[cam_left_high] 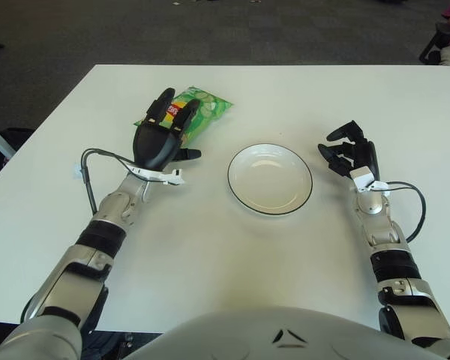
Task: Put the snack into the plate.
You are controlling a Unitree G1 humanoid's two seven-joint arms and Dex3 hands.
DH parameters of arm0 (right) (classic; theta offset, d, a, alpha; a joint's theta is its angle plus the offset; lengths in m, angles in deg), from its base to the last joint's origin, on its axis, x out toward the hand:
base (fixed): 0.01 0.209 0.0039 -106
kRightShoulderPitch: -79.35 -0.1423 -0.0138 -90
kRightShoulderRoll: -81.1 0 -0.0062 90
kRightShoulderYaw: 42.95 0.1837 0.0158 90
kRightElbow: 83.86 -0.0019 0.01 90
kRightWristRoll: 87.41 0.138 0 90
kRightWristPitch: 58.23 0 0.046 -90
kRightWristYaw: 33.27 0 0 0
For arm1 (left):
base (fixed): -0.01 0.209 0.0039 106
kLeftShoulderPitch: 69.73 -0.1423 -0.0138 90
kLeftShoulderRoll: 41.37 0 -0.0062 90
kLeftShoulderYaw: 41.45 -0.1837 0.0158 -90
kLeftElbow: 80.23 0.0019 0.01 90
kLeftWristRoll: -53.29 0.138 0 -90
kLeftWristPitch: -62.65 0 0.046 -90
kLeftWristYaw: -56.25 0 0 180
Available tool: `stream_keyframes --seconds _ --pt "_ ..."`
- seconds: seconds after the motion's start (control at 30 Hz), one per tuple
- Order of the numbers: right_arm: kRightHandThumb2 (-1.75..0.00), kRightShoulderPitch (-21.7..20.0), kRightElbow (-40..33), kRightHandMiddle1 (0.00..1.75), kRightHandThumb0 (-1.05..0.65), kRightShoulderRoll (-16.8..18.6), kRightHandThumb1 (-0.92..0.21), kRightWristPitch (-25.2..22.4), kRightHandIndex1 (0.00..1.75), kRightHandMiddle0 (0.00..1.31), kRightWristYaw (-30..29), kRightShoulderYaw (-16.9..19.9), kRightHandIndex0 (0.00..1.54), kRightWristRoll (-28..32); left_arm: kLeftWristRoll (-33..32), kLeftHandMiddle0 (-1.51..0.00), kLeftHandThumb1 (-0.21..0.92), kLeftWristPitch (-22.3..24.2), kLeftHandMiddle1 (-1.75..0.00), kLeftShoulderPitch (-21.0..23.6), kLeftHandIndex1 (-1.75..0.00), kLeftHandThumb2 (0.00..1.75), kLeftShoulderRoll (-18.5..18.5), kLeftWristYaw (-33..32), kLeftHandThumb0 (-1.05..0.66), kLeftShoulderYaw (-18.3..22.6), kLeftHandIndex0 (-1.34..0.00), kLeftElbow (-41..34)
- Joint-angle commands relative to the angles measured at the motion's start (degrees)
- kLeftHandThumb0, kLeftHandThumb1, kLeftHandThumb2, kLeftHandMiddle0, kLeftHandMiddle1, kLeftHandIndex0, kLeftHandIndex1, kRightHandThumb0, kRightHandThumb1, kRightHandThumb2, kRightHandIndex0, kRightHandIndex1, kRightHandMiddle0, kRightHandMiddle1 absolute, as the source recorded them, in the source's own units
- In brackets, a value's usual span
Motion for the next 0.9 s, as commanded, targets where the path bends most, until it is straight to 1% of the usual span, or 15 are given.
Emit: stream_keyframes --seconds 0.0,0.23,0.4,0.47,0.67,0.77,0.87 --pt "-0.39 -0.8 0.7 1.59 -0.35 -0.8 -0.92 1.0 0.49 0.33 -0.4 0.0 0.95 -0.4 -1.2 -0.14 0.8 1.4 0.0 -2.1 -0.02 0.0 2.6 5.2 -0.68 0.6 -0.17 -4.3" --pt "-0.39 -1.1 1.6 1.59 -0.35 -0.9 -0.92 1.6 0.49 0.33 -0.7 -0.1 0.95 -0.4 -2.2 -0.06 0.8 3.0 0.0 -2.8 0.0 0.0 3.1 9.3 -0.69 1.0 -0.12 -6.7" --pt "-0.39 -1.3 2.1 1.59 -0.35 -1.0 -0.92 1.9 0.49 0.33 -0.8 -0.2 0.95 -0.4 -2.8 -0.02 0.8 2.4 0.0 -2.1 0.0 0.0 4.8 12.3 -0.7 1.0 -0.1 -6.1" --pt "-0.39 -1.3 2.2 1.59 -0.35 -1.0 -0.92 2.0 0.48 0.33 -0.9 -0.2 0.95 -0.4 -3.4 -0.01 0.8 1.4 0.0 -2.0 0.0 0.0 5.8 13.5 -0.71 1.1 -0.09 -5.8" --pt "-0.39 -1.6 2.6 1.59 -0.35 -1.1 -0.92 2.1 0.48 0.33 -1.0 -0.2 0.95 -0.4 -8.2 0.0 0.8 -4.3 0.0 -1.0 0.0 0.0 10.0 20.2 -0.73 1.7 -0.05 -4.4" --pt "-0.39 -1.7 2.7 1.59 -0.35 -1.1 -0.92 2.1 0.48 0.33 -1.0 -0.2 0.96 -0.3 -10.5 0.0 0.81 -6.5 0.0 -0.3 0.0 0.0 11.1 22.5 -0.75 2.1 -0.04 -3.8" --pt "-0.39 -1.7 2.7 1.59 -0.35 -1.1 -0.92 2.1 0.48 0.33 -1.0 -0.2 0.96 -0.3 -11.5 0.0 0.81 -7.4 0.0 0.1 0.0 0.0 11.5 23.5 -0.76 2.4 -0.04 -3.3"
